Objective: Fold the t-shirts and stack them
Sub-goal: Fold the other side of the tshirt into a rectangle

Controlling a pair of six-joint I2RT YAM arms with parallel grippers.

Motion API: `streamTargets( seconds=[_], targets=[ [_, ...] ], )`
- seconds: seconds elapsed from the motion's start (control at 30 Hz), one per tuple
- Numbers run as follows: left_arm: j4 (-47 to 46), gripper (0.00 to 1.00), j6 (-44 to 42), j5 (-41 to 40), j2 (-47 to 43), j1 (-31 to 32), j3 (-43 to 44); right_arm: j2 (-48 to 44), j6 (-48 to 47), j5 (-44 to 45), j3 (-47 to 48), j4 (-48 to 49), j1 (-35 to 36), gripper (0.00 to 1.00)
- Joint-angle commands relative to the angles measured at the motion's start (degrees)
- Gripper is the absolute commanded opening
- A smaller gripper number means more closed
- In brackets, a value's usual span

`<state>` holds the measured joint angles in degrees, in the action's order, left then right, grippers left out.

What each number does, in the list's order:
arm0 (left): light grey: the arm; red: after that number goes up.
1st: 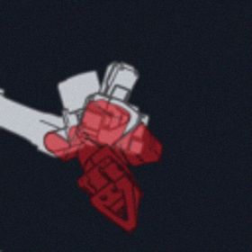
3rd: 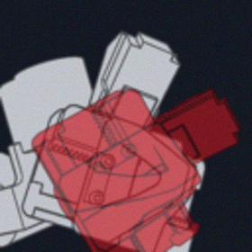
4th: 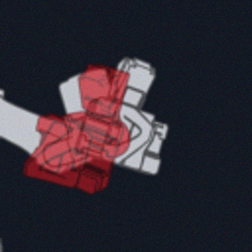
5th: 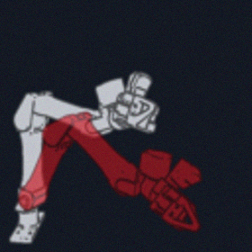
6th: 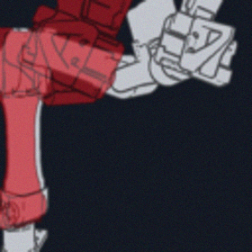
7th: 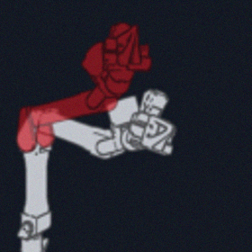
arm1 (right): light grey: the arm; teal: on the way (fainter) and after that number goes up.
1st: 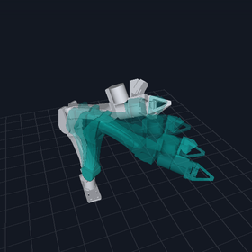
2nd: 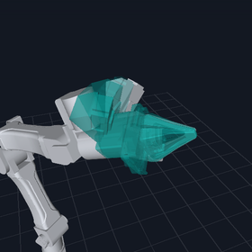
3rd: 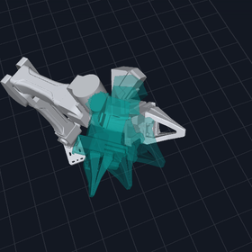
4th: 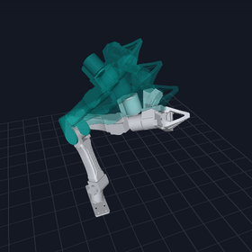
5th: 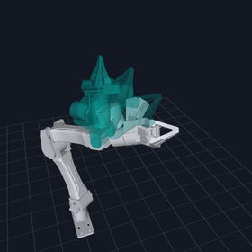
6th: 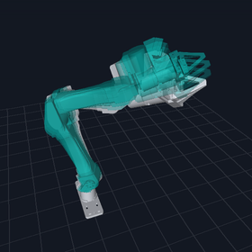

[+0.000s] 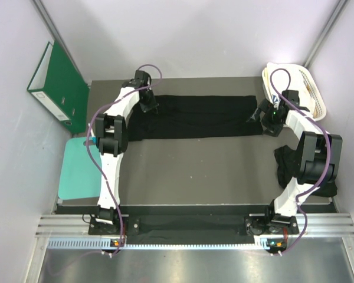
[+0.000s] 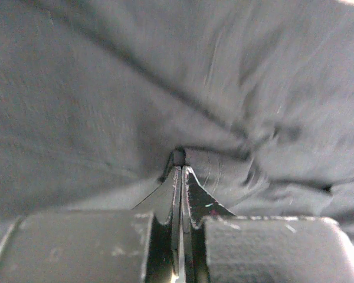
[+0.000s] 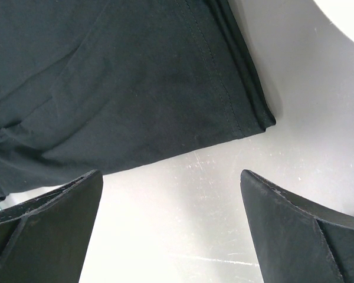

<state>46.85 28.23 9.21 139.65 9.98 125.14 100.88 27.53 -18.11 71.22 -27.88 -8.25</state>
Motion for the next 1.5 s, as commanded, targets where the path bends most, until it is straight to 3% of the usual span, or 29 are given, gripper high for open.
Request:
streamTargets(
  seconds=[0.0,0.3,0.43,0.73,0.9,1.1,1.23,1.47],
  targets=[
    [-6.66,0.0,2.79,-2.71,0.18,-0.05,5.64,-0.6,-0.37,-0.61,0.24,0.9,0.6,1.0],
    [-18.98,0.0,6.22,-1.31,0.71,-0.75,6.96,-1.3,-1.42,0.62,-0.91,0.37,0.6,1.0],
    [-15.57,0.0,4.82,0.19,-0.78,-1.19,8.72,-0.86,-2.48,1.23,1.02,-1.21,0.69,1.0],
    [-14.77,0.0,2.45,1.07,-18.87,-0.66,-15.77,-0.07,-2.57,1.24,2.78,-0.95,0.78,1.0],
    [-16.09,0.0,2.71,0.37,-21.8,-0.57,-23.1,0.54,-2.39,0.62,2.87,-0.6,0.96,1.0],
    [-14.77,0.0,2.53,0.98,-16.26,-0.49,-20.82,0.19,-2.74,0.35,3.31,-1.21,0.96,1.0],
    [-11.09,0.0,2.27,1.25,-10.91,0.04,-13.98,-0.33,-2.83,0.71,3.14,-1.57,0.87,1.0],
    [-8.35,0.0,2.53,0.64,-10.28,1.01,-12.81,-1.3,-1.69,0.71,0.86,-0.17,0.87,1.0]
  ],
)
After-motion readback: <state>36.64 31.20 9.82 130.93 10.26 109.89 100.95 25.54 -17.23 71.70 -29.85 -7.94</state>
